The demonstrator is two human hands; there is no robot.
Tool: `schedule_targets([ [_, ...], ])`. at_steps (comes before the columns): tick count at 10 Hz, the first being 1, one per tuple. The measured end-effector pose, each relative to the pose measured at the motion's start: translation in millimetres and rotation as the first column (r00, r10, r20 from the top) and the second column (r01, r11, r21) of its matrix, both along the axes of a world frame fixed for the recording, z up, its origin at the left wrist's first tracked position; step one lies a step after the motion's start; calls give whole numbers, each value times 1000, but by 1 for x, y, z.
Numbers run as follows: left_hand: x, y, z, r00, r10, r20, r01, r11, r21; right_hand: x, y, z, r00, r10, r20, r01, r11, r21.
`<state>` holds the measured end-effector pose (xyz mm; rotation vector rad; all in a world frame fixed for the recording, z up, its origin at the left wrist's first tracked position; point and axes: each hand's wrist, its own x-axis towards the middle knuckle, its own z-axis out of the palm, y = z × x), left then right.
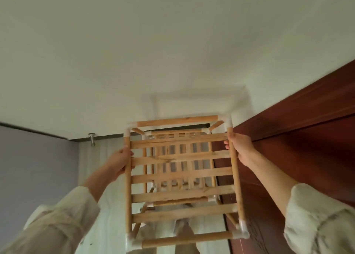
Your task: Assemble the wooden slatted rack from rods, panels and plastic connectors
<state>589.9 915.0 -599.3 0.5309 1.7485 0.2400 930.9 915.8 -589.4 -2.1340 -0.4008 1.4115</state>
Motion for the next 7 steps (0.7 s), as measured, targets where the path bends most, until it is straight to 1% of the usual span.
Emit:
schedule_targets([
  [1,9,8,-20,996,46,-75,-43,998,41,4,23,-24,999,39,22,-40,999,16],
  [2,16,26,-33,980,137,-145,-123,987,104,2,46,-37,996,67,54,-70,996,51],
  [3,16,45,-42,965,225,-134,-210,971,115,-2,62,-48,997,65,52,-69,993,94],
  [4,13,60,-46,958,274,-79,-265,958,111,-6,74,-50,996,73,44,-77,992,98],
  [5,6,67,-46,967,252,-44,-246,963,105,-6,80,-51,992,125,10,-125,990,67],
  [6,-3,72,-37,986,168,-7,-168,984,58,-10,85,-36,977,213,-1,-213,977,1],
  [7,-2,70,-20,994,-16,-104,23,998,66,-16,80,-13,945,321,69,-321,947,-15],
])
